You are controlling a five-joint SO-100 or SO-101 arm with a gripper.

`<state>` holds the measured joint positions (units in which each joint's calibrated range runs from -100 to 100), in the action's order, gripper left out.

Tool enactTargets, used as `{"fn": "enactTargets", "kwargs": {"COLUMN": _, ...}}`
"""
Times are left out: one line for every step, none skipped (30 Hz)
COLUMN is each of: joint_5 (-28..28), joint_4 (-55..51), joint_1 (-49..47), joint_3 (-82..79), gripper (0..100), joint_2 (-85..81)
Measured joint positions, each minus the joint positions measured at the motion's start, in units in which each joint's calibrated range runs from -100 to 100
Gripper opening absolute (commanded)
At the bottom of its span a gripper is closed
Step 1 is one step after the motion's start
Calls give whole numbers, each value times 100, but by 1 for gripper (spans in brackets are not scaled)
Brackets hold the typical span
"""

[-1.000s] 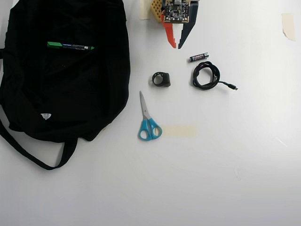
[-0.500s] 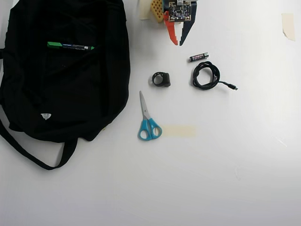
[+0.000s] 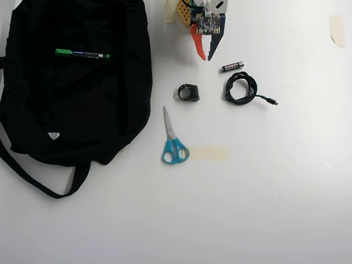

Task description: Put the green marker into the black bag

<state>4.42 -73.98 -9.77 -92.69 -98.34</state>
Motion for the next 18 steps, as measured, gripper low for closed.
{"fn": "enactTargets", "kwargs": {"joint_5": 0, "joint_4": 34, "joint_1": 15, "joint_3": -39, "gripper": 2, "joint_2": -25}}
{"fn": "enactTargets", "kwargs": {"joint_5": 0, "joint_4": 77, "joint_1": 29, "joint_3": -181, "gripper": 2, "joint_2": -42}}
{"fn": "enactTargets", "kwargs": {"joint_5": 0, "joint_4": 146, "joint_1": 22, "joint_3": -299, "gripper": 2, "joint_2": -42}}
{"fn": "enactTargets", "kwargs": {"joint_5": 0, "joint_4": 232, "joint_1": 22, "joint_3": -393, "gripper": 2, "joint_2": -42}}
{"fn": "enactTargets", "kwargs": {"joint_5": 5, "joint_4": 249, "joint_1": 22, "joint_3": -456, "gripper": 2, "joint_2": -42}}
{"fn": "enactTargets", "kwargs": {"joint_5": 10, "joint_4": 249, "joint_1": 22, "joint_3": -464, "gripper": 2, "joint_2": -42}}
{"fn": "enactTargets", "kwargs": {"joint_5": 10, "joint_4": 266, "joint_1": 22, "joint_3": -487, "gripper": 2, "joint_2": -42}}
{"fn": "enactTargets", "kwargs": {"joint_5": 20, "joint_4": 283, "joint_1": 22, "joint_3": -495, "gripper": 2, "joint_2": -42}}
{"fn": "enactTargets", "kwargs": {"joint_5": 20, "joint_4": 283, "joint_1": 22, "joint_3": -495, "gripper": 2, "joint_2": -42}}
{"fn": "enactTargets", "kwargs": {"joint_5": 20, "joint_4": 283, "joint_1": 22, "joint_3": -495, "gripper": 2, "joint_2": -42}}
{"fn": "enactTargets", "kwargs": {"joint_5": 20, "joint_4": 283, "joint_1": 29, "joint_3": -495, "gripper": 2, "joint_2": -42}}
{"fn": "enactTargets", "kwargs": {"joint_5": 20, "joint_4": 283, "joint_1": 37, "joint_3": -495, "gripper": 2, "joint_2": -42}}
{"fn": "enactTargets", "kwargs": {"joint_5": 20, "joint_4": 283, "joint_1": 44, "joint_3": -495, "gripper": 2, "joint_2": -42}}
{"fn": "enactTargets", "kwargs": {"joint_5": 20, "joint_4": 283, "joint_1": 59, "joint_3": -495, "gripper": 2, "joint_2": -42}}
{"fn": "enactTargets", "kwargs": {"joint_5": 20, "joint_4": 283, "joint_1": 81, "joint_3": -495, "gripper": 2, "joint_2": -42}}
{"fn": "enactTargets", "kwargs": {"joint_5": 20, "joint_4": 283, "joint_1": 96, "joint_3": -495, "gripper": 2, "joint_2": -42}}
{"fn": "enactTargets", "kwargs": {"joint_5": 20, "joint_4": 283, "joint_1": 96, "joint_3": -495, "gripper": 2, "joint_2": -42}}
{"fn": "enactTargets", "kwargs": {"joint_5": 20, "joint_4": 283, "joint_1": 96, "joint_3": -495, "gripper": 2, "joint_2": -42}}
